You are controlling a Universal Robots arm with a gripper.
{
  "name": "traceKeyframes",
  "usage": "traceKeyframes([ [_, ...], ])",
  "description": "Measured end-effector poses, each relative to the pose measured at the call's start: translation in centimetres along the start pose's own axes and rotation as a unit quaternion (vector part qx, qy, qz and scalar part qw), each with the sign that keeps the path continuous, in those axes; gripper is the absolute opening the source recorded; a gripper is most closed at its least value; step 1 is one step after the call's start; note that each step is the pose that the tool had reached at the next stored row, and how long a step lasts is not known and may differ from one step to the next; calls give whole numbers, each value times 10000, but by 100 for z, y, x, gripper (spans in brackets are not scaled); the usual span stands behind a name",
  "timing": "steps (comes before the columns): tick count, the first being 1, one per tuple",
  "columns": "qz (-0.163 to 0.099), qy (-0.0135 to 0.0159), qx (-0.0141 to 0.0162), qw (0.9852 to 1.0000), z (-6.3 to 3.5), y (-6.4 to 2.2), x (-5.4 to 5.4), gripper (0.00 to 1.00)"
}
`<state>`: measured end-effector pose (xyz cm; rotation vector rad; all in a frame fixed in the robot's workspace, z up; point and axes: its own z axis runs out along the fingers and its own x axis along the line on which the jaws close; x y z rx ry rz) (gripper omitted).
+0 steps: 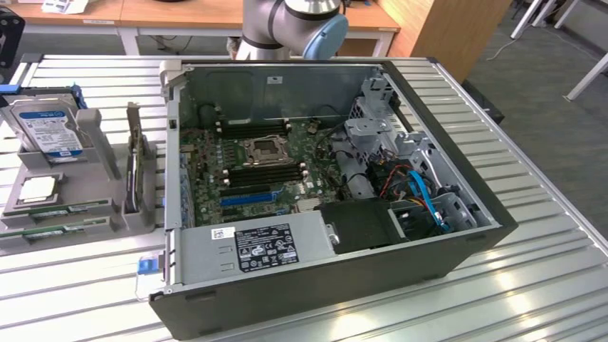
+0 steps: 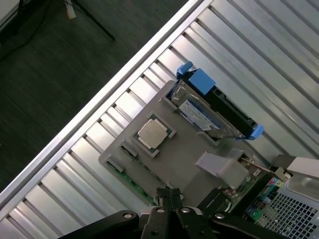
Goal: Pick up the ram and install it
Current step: 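Pick up the ram and move it above insertion slot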
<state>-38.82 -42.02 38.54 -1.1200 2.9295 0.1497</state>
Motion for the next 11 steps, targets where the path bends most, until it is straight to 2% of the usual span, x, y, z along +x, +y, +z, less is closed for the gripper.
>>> traceKeyframes([
  [4, -220, -8, -38, 9998, 0, 0, 0, 10],
  [11, -581, -4, -83, 9983, 0, 0, 0, 10],
])
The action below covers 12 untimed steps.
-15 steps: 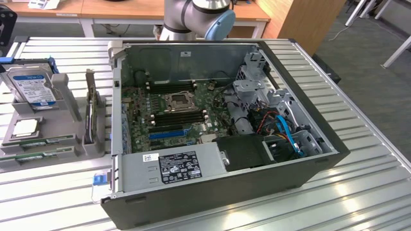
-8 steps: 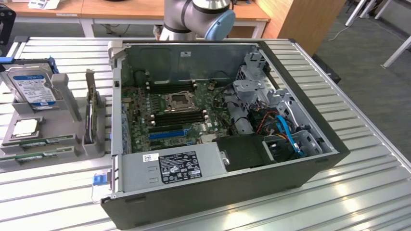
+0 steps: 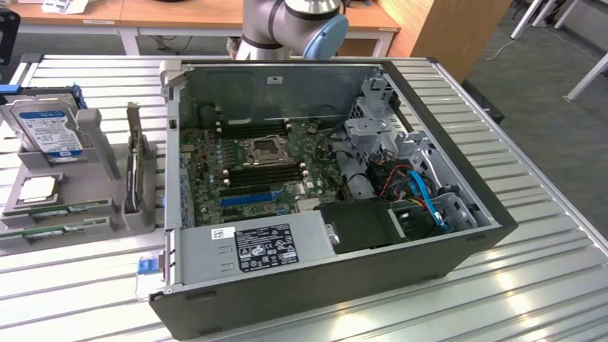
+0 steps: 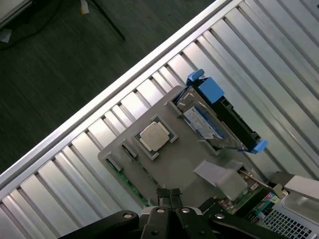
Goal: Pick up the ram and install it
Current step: 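Pick up the ram and move it above insertion slot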
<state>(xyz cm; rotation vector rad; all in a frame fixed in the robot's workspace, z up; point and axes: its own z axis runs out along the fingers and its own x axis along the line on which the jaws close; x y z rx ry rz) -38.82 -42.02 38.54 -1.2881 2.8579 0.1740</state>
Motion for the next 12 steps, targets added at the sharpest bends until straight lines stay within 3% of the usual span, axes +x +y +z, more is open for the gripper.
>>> traceKeyframes([
  [12, -437, -7, -66, 9990, 0, 0, 0, 10],
])
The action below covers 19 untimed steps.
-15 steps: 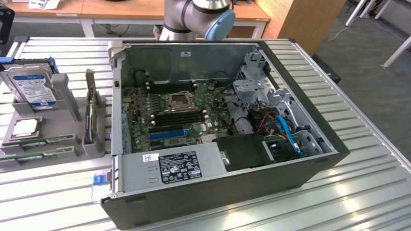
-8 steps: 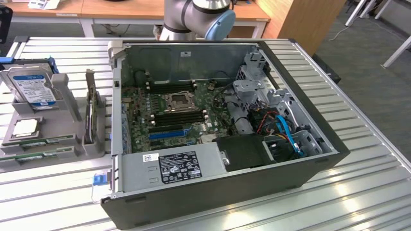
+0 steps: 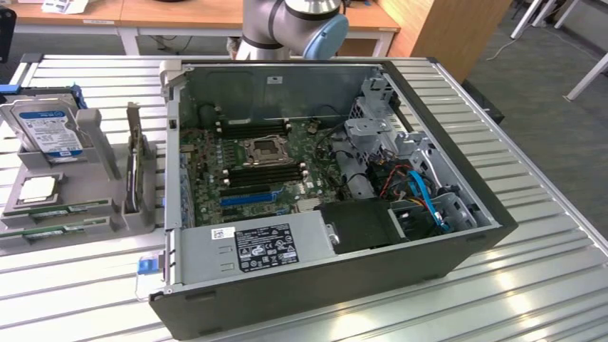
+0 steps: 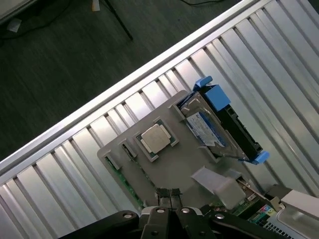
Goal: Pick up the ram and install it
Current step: 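Pick up the ram and move it above insertion slot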
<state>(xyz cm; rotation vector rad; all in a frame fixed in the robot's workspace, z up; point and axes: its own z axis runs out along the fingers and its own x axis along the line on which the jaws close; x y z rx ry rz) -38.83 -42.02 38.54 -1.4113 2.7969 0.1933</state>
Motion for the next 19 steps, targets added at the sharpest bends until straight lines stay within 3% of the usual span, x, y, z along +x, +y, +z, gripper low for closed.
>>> traceKeyframes([
  [10, -339, -2, -50, 9994, 1, 0, 0, 10],
  [19, -890, 29, -112, 9960, 0, 0, 0, 10],
])
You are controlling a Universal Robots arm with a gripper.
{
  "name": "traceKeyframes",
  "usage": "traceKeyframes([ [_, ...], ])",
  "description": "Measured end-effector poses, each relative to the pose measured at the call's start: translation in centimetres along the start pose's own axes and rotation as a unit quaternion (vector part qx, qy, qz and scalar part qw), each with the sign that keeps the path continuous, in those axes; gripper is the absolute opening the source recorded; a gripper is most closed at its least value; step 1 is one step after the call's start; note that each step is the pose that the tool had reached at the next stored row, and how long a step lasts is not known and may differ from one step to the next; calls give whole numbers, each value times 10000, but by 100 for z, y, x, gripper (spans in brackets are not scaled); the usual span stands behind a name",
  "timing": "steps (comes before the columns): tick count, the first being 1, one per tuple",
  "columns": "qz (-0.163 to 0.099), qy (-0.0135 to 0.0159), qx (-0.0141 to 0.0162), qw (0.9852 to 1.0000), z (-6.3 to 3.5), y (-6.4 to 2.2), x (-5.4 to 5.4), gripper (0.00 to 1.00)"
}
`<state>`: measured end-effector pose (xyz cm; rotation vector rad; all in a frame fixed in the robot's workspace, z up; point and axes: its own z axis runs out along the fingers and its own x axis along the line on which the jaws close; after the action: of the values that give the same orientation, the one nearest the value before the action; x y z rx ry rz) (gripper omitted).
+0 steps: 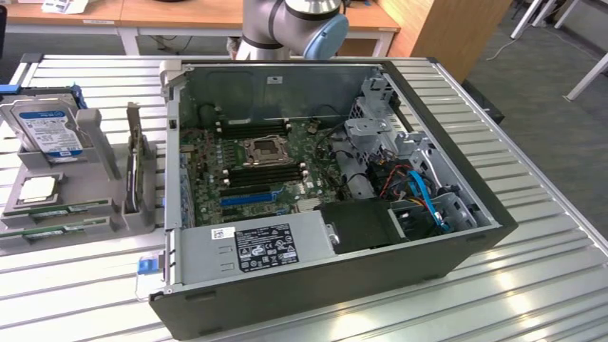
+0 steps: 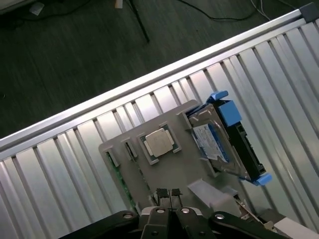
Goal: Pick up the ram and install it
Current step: 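Pick up the ram and move it above insertion slot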
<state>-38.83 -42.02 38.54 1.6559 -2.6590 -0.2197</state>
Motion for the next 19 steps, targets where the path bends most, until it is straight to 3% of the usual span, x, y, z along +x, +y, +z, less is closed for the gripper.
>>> traceKeyframes([
  [5, -268, 16, -28, 9996, 0, 0, 0, 10],
  [9, -538, 42, -52, 9985, 0, 0, 0, 10],
  [19, -562, 42, -55, 9984, 0, 0, 0, 10],
])
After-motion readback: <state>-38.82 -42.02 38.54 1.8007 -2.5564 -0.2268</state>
